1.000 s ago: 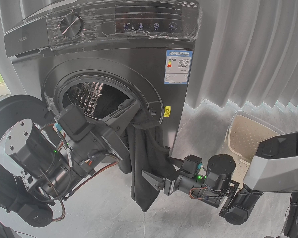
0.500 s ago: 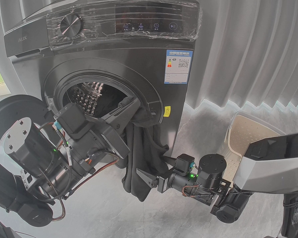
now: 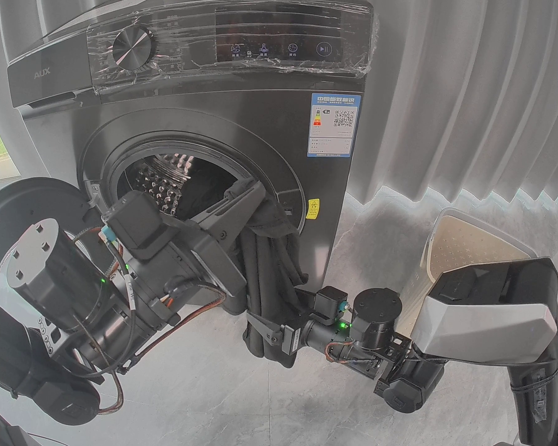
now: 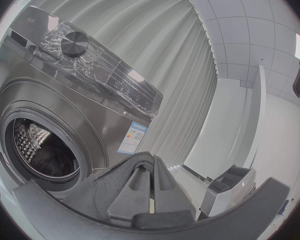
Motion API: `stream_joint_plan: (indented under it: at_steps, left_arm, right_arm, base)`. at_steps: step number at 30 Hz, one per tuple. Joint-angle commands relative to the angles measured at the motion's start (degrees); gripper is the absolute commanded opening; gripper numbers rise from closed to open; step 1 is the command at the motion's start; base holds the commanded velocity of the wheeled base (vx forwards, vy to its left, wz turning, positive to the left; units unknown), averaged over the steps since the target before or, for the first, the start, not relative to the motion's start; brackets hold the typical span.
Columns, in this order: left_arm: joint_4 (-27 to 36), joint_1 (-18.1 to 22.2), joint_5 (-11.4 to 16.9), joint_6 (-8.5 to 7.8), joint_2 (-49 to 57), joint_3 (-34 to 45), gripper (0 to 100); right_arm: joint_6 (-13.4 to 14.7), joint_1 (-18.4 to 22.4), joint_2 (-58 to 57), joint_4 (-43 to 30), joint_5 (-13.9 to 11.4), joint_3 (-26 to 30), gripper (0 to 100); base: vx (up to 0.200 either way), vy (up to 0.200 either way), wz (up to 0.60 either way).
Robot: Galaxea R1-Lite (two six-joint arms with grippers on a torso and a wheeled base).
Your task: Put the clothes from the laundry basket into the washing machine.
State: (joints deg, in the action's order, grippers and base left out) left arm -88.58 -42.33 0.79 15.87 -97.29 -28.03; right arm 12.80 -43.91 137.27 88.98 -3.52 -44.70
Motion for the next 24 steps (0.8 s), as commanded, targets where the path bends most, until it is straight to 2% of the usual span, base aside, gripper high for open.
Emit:
stream_joint_plan:
  at_steps: [1, 6, 13, 14, 22, 24]
  left_arm:
    - [0.0, -0.2, -0.1, 0.21, 0.1, -1.1, 0]
    - [0.0, -0.6, -0.1, 0.39, 1.5, -1.2, 0]
    - [0.0, -0.6, -0.1, 1.44, 2.2, -1.7, 0]
    - [0.0, -0.6, -0.1, 1.44, 2.2, -1.7, 0]
    - [0.0, 0.1, 0.0, 1.44, 1.7, -1.4, 0]
    - [0.1, 0.8, -0.1, 1.35, 1.4, -1.2, 0]
  right_arm:
    - [0.0, 0.7, 2.1, 0.2, -0.1, -0.6, 100]
    - [-0.1, 1.3, 3.2, 0.2, -0.1, -1.0, 100]
    - [-0.1, 1.3, 3.8, 0.2, -0.1, -1.4, 100]
    - [-0.1, 1.3, 3.8, 0.2, -0.2, -1.3, 0]
    - [-0.1, 0.7, 2.7, 0.3, 0.0, 0.3, 0]
    - [-0.1, 0.1, -1.6, 0.3, 0.0, 4.4, 0]
  base:
    - [0.000, 0.000, 0.00]
    - [0.000, 0.000, 0.00]
    - [0.000, 0.000, 0.00]
    - [0.000, 0.000, 0.00]
    - [0.000, 0.000, 0.00]
    - [0.000, 0.000, 0.00]
